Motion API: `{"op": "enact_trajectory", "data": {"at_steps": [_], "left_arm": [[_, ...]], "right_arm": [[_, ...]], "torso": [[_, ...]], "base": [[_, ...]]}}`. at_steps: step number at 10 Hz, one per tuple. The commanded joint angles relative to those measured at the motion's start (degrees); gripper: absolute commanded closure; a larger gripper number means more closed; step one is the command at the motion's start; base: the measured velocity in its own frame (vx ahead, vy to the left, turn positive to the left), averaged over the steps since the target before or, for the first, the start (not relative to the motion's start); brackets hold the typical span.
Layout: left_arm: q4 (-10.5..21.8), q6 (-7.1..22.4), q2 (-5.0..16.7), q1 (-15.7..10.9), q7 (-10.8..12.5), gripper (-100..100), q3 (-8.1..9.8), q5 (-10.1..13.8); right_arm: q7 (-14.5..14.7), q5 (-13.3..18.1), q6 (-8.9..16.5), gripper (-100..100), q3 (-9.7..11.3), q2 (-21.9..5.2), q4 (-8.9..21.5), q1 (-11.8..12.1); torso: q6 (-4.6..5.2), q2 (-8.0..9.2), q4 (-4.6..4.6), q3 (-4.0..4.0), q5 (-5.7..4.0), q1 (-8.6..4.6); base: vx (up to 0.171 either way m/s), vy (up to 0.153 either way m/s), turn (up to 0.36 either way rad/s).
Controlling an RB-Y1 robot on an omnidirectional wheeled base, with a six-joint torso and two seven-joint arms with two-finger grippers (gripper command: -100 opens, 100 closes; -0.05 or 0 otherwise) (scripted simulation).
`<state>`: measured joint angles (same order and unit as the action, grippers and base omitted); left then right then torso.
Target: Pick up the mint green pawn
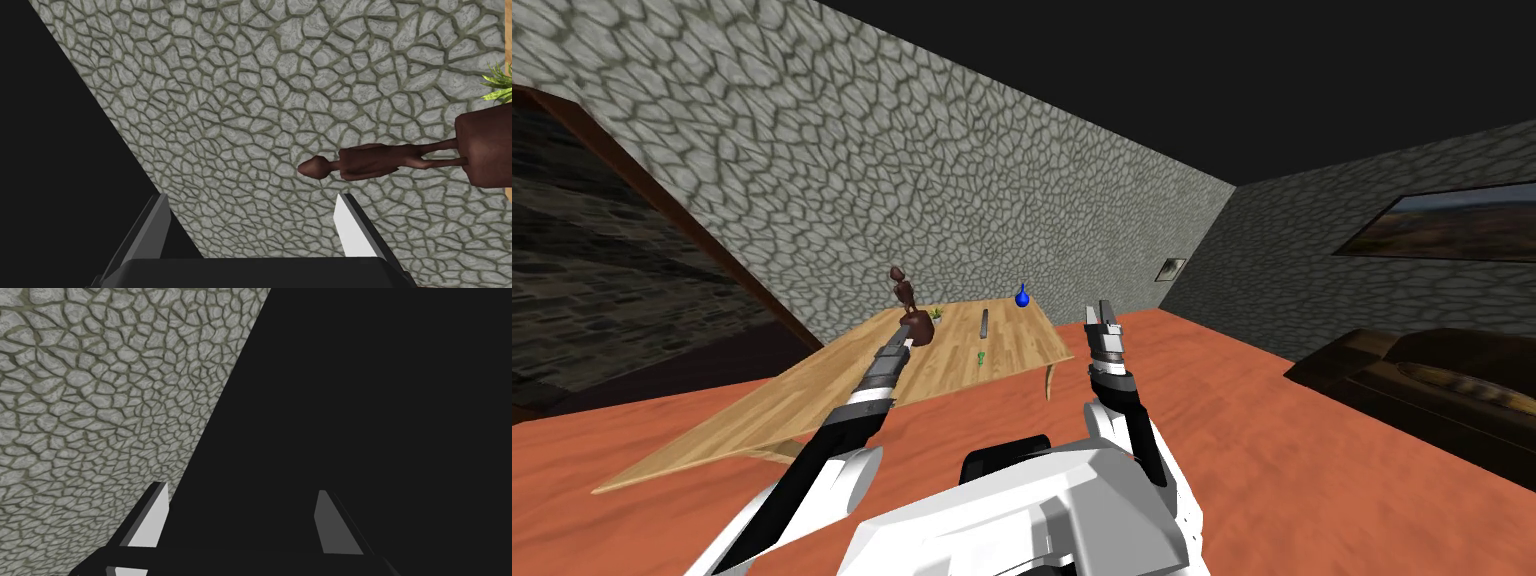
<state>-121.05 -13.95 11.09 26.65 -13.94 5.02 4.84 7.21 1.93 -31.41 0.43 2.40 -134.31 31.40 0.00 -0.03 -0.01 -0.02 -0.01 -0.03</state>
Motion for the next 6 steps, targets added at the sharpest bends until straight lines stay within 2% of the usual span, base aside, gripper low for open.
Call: {"op": "enact_trajectory", "data": {"at_steps": [1,2,6], "left_arm": [[2.4,2.9,0.5,-1.4,-1.5,-100,0.67,-0.6],[2.4,3.0,0.5,-1.4,-1.5,-100,0.67,-0.6],[9.1,9.9,2.6,-3.7,-4.1,-100,2.70,-1.6]], "right_arm": [[0.0,0.0,0.0,0,0.0,0.0,0.0,0.0],[0.0,0.0,0.0,0,0.0,0.0,0.0,0.0],[0.0,0.0,0.0,0,0.0,0.0,0.0,0.0]], "torso": [[0.00,0.00,0.00,0.00,0.00,0.00],[0.00,-0.01,0.00,0.00,0.00,-0.01],[0.00,-0.02,0.00,-0.01,0.00,-0.02]], "base": [[0.008,-0.015,-0.185],[0.005,-0.009,-0.064],[0.009,-0.018,-0.206]]}}
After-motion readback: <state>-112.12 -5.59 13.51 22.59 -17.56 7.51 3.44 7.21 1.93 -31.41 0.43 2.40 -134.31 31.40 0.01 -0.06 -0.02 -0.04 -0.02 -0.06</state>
